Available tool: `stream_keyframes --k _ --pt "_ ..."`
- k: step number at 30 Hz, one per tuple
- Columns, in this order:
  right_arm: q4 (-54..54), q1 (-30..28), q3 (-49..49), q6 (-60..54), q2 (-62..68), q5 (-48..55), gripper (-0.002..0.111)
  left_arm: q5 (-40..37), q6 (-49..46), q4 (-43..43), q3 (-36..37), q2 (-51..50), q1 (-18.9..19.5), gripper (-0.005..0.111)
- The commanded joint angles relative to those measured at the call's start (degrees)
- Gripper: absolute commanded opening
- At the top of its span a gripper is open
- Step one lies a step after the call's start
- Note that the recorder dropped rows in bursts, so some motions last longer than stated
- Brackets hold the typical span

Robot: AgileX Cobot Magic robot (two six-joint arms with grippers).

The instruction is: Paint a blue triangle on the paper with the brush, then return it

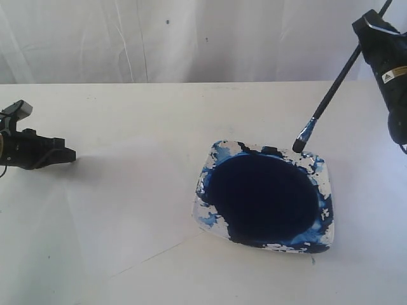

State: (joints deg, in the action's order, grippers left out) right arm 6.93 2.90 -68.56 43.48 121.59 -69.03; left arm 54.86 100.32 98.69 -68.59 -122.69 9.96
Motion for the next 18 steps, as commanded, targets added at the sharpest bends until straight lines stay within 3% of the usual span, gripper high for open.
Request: stream_keyframes --k 1,18 --pt "1.3 0.0 -0.1 0.3 -1.2 -0.9 0.0 -0.5 -0.1 0.6 -0.2 0.1 0.1 0.0" --pt "3.0 0.0 -0.1 2.3 -1.2 0.2 0.0 -0.5 -0.1 0.6 -0.2 0.1 0.1 0.0"
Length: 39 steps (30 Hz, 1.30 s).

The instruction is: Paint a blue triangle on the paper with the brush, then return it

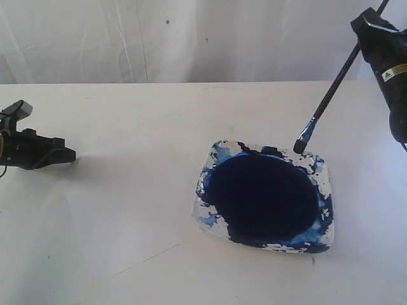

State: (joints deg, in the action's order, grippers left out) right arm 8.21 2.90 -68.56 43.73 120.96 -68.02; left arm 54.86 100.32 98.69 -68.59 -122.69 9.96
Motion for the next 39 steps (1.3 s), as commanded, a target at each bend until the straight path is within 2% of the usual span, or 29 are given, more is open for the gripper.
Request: stream_keyframes --k 1,7,11,21,28,39 --pt "2.2 0.0 -0.1 3.4 -0.5 -0.8 0.0 -0.5 -0.1 0.6 -0.2 0.1 0.1 0.0" --pt "4.1 1.1 -0.1 10.2 -0.5 -1.9 0.0 -0.5 -0.1 0.6 -0.2 0.1 0.1 0.0" --pt "4.1 3.4 -0.3 10.3 -0.5 -1.9 0.0 -0.5 -0.1 0.6 -0.2 0.1 0.1 0.0" --pt "3.9 17.2 -8.3 10.7 -0.5 -1.9 0.0 -0.5 -0.1 0.6 -0.2 0.1 0.1 0.0" --pt "2.5 24.1 -13.3 10.5 -0.4 6.3 0.0 -0.5 -0.1 0.6 -0.2 0.1 0.1 0.0" --pt "0.0 28.3 -18.7 8.8 1.0 11.6 0.0 -0.5 -0.1 0.6 -0.2 0.1 0.1 0.0"
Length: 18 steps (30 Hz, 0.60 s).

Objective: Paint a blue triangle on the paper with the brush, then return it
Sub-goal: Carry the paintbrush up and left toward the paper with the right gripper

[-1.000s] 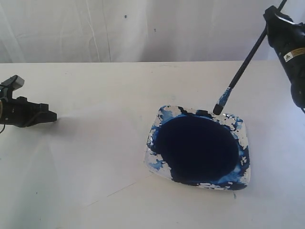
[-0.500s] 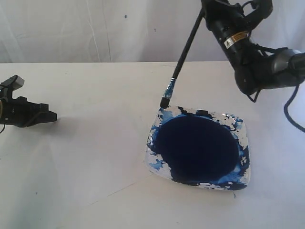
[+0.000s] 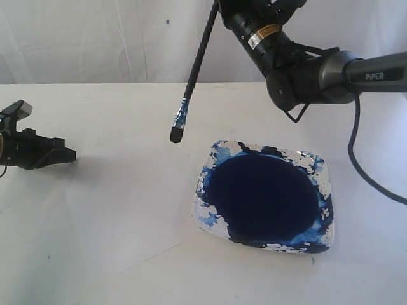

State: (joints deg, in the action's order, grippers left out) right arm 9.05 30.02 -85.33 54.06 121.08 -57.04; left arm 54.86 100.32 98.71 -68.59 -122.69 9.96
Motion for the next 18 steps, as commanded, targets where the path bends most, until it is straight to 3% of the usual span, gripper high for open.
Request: stream_keyframes --k 1,18 --pt "-1.4 1.6 -2.6 -1.6 1.3 0.6 0.0 -0.5 -0.1 0.6 -0.2 0.1 0.1 0.0" --pt "-3.9 7.5 -12.1 -1.7 10.2 0.4 0.0 -0.5 -0.1 0.6 -0.2 0.1 0.1 0.0"
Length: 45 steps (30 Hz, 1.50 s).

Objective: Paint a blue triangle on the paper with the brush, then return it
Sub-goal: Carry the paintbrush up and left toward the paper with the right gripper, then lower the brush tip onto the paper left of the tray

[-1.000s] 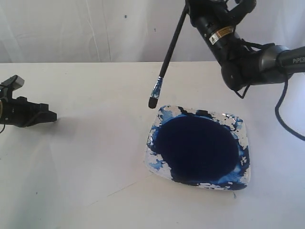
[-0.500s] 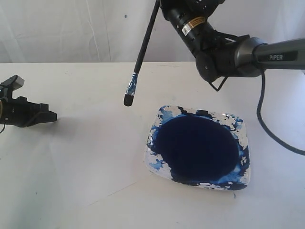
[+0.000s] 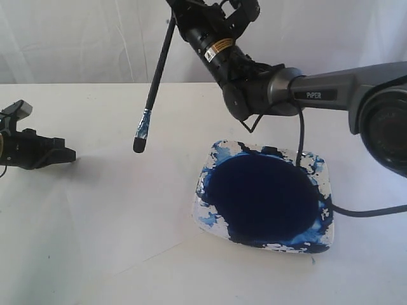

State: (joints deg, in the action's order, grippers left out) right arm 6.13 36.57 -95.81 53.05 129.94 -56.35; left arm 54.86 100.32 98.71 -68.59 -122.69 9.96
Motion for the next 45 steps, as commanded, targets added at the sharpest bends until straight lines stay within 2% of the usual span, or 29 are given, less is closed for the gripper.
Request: stream_keyframes --k 1,20,28,45 --pt "-1.3 1.2 -2.0 -0.8 1.6 -0.3 0.0 -0.5 -0.1 0.6 -0.2 0.1 0.1 0.0" --pt "-2.7 5.0 -9.6 -5.6 9.3 2.1 0.0 -0.5 -0.1 0.6 -0.2 0.1 0.1 0.0" --pt "-6.5 5.9 -12.2 -5.4 12.3 2.1 0.0 -5.5 -0.1 0.7 -0.2 0.1 0.1 0.0" --pt "-6.6 6.3 -14.4 -5.3 14.1 0.7 0.0 -6.9 -0.1 0.7 -0.2 0.1 0.1 0.0"
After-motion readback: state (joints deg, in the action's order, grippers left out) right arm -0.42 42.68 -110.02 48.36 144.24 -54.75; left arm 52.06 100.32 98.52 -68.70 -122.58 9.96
